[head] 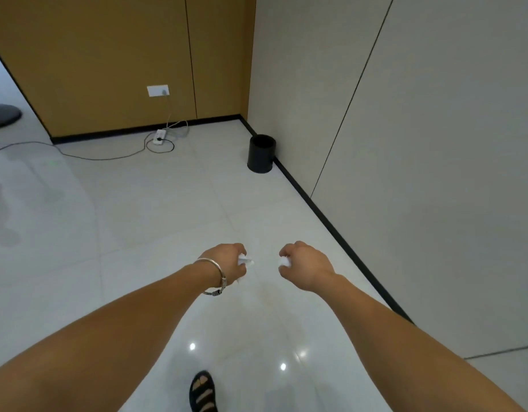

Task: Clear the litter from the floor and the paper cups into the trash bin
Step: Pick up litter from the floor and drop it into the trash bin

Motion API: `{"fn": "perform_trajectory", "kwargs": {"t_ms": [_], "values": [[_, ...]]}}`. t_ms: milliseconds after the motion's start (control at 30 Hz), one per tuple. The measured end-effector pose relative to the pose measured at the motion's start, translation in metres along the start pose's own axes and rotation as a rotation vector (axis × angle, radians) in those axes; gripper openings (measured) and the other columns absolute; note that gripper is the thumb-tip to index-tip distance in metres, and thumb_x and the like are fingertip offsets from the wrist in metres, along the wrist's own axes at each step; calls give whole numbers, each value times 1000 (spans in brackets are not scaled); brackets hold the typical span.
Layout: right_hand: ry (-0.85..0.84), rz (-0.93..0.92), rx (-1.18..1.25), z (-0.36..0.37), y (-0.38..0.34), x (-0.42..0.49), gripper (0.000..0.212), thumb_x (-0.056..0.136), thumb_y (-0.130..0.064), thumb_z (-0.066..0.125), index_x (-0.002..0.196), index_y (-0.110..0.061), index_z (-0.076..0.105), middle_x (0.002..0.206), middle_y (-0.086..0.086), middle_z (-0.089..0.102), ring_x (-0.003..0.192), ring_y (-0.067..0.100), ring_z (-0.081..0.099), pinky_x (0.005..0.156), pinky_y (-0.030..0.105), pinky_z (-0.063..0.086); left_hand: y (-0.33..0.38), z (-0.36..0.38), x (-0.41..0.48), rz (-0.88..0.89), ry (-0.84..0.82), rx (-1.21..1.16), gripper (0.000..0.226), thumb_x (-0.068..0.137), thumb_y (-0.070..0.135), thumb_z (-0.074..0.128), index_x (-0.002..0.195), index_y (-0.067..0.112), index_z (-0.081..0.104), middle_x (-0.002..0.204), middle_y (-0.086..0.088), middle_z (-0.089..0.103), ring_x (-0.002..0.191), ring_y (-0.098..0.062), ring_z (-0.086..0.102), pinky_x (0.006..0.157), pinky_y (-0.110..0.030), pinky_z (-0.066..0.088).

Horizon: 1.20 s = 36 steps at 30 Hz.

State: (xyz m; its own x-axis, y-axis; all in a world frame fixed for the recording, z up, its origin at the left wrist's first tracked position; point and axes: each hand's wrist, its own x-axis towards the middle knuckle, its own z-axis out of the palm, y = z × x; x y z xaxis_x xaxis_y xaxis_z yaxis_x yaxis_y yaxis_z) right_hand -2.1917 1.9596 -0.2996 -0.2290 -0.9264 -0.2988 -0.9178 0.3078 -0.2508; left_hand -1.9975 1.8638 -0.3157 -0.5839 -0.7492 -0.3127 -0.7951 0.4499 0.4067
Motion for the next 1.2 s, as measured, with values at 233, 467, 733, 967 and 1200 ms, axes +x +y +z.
{"fn": "perform_trajectory", "kwargs": {"t_ms": [233, 467, 733, 967, 1200], "values": [[-1, 77, 36, -37, -16, 118, 41, 93, -38, 52, 132, -27, 52, 129, -3, 51, 107, 19, 57, 83, 28, 44, -39, -79, 123, 52, 8, 48, 36, 87, 43, 51, 118, 25, 54, 110, 4, 63, 84, -14, 48, 71, -26, 37], [-14, 101, 12, -74, 6, 267, 41, 92, -40, 53, 132, -28, 52, 129, -3, 52, 108, 19, 57, 84, 28, 45, -63, -128, 256, 43, -40, -4, 34, 87, 44, 51, 115, 25, 55, 102, 9, 63, 87, -12, 55, 71, -26, 40], [19, -47, 40, -151, -15, 467, 41, 92, -37, 55, 131, -27, 52, 128, -1, 52, 107, 21, 57, 82, 28, 43, -100, -245, 411, -52, 104, 91, 36, 88, 35, 53, 123, 25, 53, 112, -1, 63, 98, -20, 58, 73, -25, 40], [2, -56, 27, -188, -22, 601, 41, 92, -36, 55, 132, -26, 52, 129, 0, 52, 109, 23, 56, 84, 29, 42, -125, -288, 535, -51, 41, 60, 33, 89, 32, 53, 121, 24, 54, 112, -1, 63, 97, -19, 58, 75, -24, 41], [-16, 85, 60, -214, -12, 741, 42, 92, -38, 55, 131, -25, 53, 129, 1, 54, 111, 21, 57, 93, 31, 47, -156, -339, 699, 65, -18, -28, 37, 90, 41, 54, 121, 20, 53, 116, 0, 62, 102, -20, 59, 84, -26, 44]]}}
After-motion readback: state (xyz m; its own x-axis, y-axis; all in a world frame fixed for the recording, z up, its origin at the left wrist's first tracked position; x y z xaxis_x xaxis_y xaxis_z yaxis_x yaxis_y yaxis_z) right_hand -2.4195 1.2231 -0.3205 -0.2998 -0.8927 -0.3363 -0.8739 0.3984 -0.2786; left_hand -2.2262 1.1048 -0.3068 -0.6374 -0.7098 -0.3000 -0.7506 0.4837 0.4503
